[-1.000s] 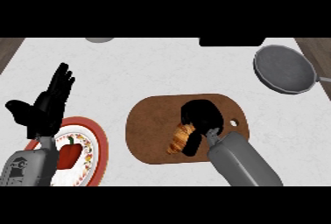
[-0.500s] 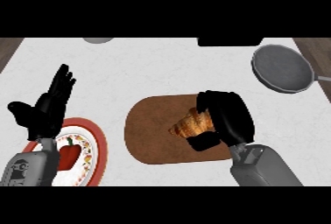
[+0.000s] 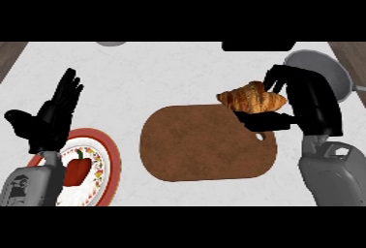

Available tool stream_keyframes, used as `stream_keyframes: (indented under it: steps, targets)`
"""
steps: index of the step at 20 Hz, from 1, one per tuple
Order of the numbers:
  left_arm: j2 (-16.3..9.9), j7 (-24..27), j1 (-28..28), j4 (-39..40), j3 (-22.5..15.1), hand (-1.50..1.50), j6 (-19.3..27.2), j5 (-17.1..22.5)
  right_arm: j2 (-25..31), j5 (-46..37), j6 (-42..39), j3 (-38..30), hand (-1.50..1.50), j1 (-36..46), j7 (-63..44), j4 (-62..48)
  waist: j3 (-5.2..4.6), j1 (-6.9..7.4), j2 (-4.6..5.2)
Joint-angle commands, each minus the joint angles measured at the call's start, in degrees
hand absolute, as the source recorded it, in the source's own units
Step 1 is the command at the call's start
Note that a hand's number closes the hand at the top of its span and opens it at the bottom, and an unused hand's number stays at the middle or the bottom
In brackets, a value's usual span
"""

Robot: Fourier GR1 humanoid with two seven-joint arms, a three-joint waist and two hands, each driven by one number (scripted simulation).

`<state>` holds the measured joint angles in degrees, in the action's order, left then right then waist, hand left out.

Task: Pick the croissant from the cutting board and place it in the pan

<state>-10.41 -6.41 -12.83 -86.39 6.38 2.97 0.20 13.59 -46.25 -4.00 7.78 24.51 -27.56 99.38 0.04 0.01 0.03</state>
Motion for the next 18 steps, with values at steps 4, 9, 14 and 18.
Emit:
stream_keyframes:
  steps: [4, 9, 14, 18]
  targets:
    - [-0.6, 2.8, 1.3, 1.2, 0.5, 0.0, -1.6, 0.3, 3.7, 11.2, 3.9, -16.4, 1.5, 7.0, 11.1, -15.5, 0.0, 0.73, 0.25]
    - [-0.3, -0.3, -3.3, 2.3, 0.4, 0.0, -0.2, -0.3, 12.4, 10.5, 7.2, -22.9, 1.5, 9.8, 24.0, -33.5, 0.06, 1.12, 0.66]
    - [1.1, 2.2, -2.8, 3.5, -0.7, 0.0, -0.5, -0.5, 17.5, 4.9, 14.8, -24.1, 1.5, 14.3, 33.2, -50.1, 0.08, 2.04, 0.96]
    - [2.3, 1.5, -2.3, 1.3, -2.5, 0.0, 0.0, -1.5, 19.1, 2.3, 22.6, -25.9, 1.5, 18.0, 37.8, -63.1, 0.18, 3.4, 1.32]
